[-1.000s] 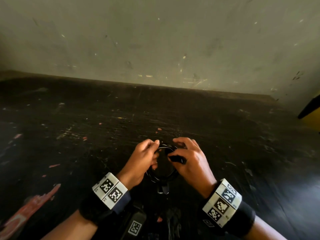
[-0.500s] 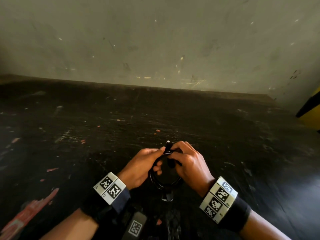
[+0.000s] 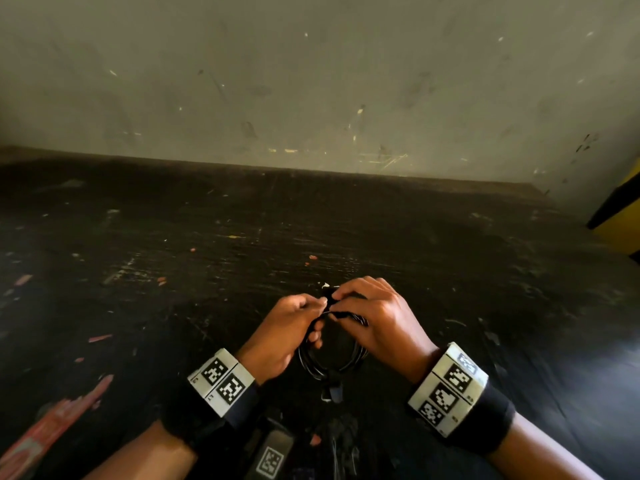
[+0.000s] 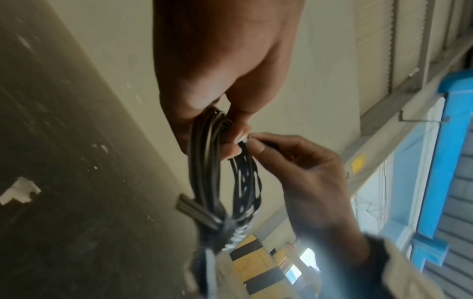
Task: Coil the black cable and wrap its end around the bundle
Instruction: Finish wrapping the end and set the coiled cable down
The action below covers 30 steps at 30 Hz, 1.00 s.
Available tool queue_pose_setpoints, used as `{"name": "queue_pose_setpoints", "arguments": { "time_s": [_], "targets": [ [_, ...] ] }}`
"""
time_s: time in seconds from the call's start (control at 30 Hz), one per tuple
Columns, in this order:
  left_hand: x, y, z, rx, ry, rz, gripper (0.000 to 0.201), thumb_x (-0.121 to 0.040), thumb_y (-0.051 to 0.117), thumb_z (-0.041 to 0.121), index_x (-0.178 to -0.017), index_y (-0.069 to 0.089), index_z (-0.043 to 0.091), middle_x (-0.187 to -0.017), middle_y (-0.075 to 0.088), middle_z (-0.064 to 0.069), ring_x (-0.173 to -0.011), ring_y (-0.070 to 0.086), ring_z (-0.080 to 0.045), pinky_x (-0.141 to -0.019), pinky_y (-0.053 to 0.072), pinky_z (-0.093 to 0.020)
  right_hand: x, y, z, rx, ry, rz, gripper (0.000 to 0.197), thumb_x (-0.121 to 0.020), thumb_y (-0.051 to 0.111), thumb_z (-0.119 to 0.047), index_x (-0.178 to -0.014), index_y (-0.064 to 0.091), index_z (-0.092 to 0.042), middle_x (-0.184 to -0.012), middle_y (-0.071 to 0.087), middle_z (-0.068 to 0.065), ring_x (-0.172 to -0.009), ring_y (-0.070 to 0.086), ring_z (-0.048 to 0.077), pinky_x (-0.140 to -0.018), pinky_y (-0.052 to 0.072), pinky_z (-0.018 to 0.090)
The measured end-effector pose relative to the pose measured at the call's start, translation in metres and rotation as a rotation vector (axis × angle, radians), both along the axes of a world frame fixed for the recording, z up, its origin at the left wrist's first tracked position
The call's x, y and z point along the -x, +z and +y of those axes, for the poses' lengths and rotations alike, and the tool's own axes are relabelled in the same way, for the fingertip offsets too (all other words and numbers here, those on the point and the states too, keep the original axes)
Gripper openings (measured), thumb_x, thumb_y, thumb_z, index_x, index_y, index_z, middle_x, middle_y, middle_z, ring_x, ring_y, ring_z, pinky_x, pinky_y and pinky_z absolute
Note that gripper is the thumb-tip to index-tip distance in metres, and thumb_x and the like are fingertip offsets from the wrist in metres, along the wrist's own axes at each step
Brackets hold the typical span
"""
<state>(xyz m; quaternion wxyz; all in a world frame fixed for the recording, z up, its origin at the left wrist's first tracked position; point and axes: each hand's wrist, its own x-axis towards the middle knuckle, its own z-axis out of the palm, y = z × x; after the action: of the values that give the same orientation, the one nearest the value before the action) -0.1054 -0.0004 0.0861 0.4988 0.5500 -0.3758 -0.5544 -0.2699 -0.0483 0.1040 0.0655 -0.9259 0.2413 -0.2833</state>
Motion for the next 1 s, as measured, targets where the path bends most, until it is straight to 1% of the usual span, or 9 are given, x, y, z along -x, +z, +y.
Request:
{"name": "queue_pose_setpoints", "arguments": {
  "time_s": [0.1, 0.17, 0.23, 0.3, 0.37, 0.57, 0.73, 0.87, 1.0],
  "targets": [
    [-0.001, 0.001, 0.003, 0.037, -0.045, -0.08, 0.019, -0.096, 0.05, 0.02, -0.087, 0.063, 0.009, -0.057, 0.048, 0.001, -0.047, 0.042, -0.007, -0.049, 0.041, -0.024, 0.0, 0.007, -0.008, -0.185, 0.009, -0.061, 0.014, -0.08, 0.07, -0.022, -0.094, 0.073, -0.02, -0.119, 0.063, 0.0, -0.109, 0.056, 0.008, -0.092, 0.044, 0.022],
    [-0.003, 0.003, 0.005, 0.057, -0.084, -0.112, 0.019, -0.096, 0.05, 0.019, -0.085, 0.062, 0.01, -0.057, 0.046, 0.001, -0.047, 0.04, -0.007, -0.046, 0.039, -0.021, 0.0, 0.012, -0.012, -0.355, -0.014, -0.087, 0.014, -0.079, 0.072, -0.023, -0.092, 0.074, -0.019, -0.125, 0.059, 0.0, -0.112, 0.053, 0.001, -0.093, 0.041, 0.013],
    [-0.005, 0.006, 0.006, 0.08, -0.129, -0.158, 0.018, -0.096, 0.05, 0.019, -0.083, 0.06, 0.011, -0.057, 0.045, 0.002, -0.046, 0.039, -0.006, -0.046, 0.037, -0.021, 0.0, 0.015, -0.013, -0.497, -0.02, -0.117, 0.014, -0.078, 0.073, -0.022, -0.09, 0.075, -0.016, -0.114, 0.066, -0.002, -0.101, 0.058, -0.005, -0.087, 0.043, 0.008],
    [-0.01, 0.008, 0.006, 0.106, -0.18, -0.218, 0.019, -0.096, 0.05, 0.021, -0.08, 0.058, 0.014, -0.056, 0.045, 0.004, -0.047, 0.038, -0.006, -0.048, 0.035, -0.022, 0.0, 0.014, -0.012, -0.635, 0.01, -0.171, 0.011, -0.079, 0.073, -0.02, -0.088, 0.075, -0.016, -0.094, 0.074, -0.004, -0.086, 0.067, 0.001, -0.08, 0.052, 0.016],
    [-0.013, 0.008, 0.006, 0.118, -0.218, -0.249, 0.022, -0.096, 0.049, 0.023, -0.077, 0.057, 0.018, -0.055, 0.044, 0.006, -0.049, 0.037, -0.006, -0.048, 0.031, -0.023, -0.001, 0.013, -0.013, -0.734, 0.022, -0.222, 0.01, -0.078, 0.073, -0.018, -0.087, 0.074, -0.015, -0.085, 0.075, -0.001, -0.081, 0.07, 0.006, -0.076, 0.055, 0.023],
    [-0.014, 0.006, 0.005, 0.17, -0.272, -0.347, 0.022, -0.098, 0.045, 0.025, -0.078, 0.051, 0.017, -0.051, 0.042, 0.011, -0.049, 0.035, -0.003, -0.045, 0.028, -0.019, -0.004, 0.006, -0.017, -0.891, -0.034, -0.34, 0.013, -0.071, 0.08, -0.013, -0.081, 0.072, -0.014, -0.074, 0.072, -0.002, -0.072, 0.068, 0.01, -0.072, 0.053, 0.024],
    [-0.018, 0.005, 0.005, 0.211, -0.333, -0.354, 0.021, -0.097, 0.046, 0.022, -0.078, 0.053, 0.015, -0.051, 0.046, 0.012, -0.047, 0.037, 0.0, -0.043, 0.03, -0.017, -0.002, 0.003, -0.017, -1.056, -0.057, -0.351, 0.023, -0.072, 0.078, -0.012, -0.093, 0.07, -0.016, -0.07, 0.069, -0.003, -0.067, 0.066, 0.007, -0.069, 0.051, 0.023],
    [-0.018, 0.0, 0.001, 0.176, -0.335, -0.318, 0.018, -0.096, 0.05, 0.023, -0.087, 0.06, 0.011, -0.059, 0.053, 0.007, -0.053, 0.048, -0.007, -0.051, 0.041, -0.023, 0.001, -0.003, -0.018, -1.064, -0.075, -0.331, 0.016, -0.076, 0.074, -0.011, -0.091, 0.074, -0.017, -0.081, 0.072, 0.001, -0.076, 0.066, 0.008, -0.075, 0.052, 0.022],
    [-0.023, -0.014, 0.001, 0.088, -0.213, -0.225, 0.022, -0.085, 0.064, 0.027, -0.102, 0.065, 0.012, -0.087, 0.073, -0.01, -0.081, 0.069, -0.021, -0.077, 0.055, -0.035, 0.014, -0.012, -0.026, -1.078, -0.251, -0.465, 0.013, -0.078, 0.072, -0.009, -0.091, 0.073, -0.011, -0.088, 0.074, 0.007, -0.078, 0.069, 0.013, -0.069, 0.055, 0.021]
  ]
}}
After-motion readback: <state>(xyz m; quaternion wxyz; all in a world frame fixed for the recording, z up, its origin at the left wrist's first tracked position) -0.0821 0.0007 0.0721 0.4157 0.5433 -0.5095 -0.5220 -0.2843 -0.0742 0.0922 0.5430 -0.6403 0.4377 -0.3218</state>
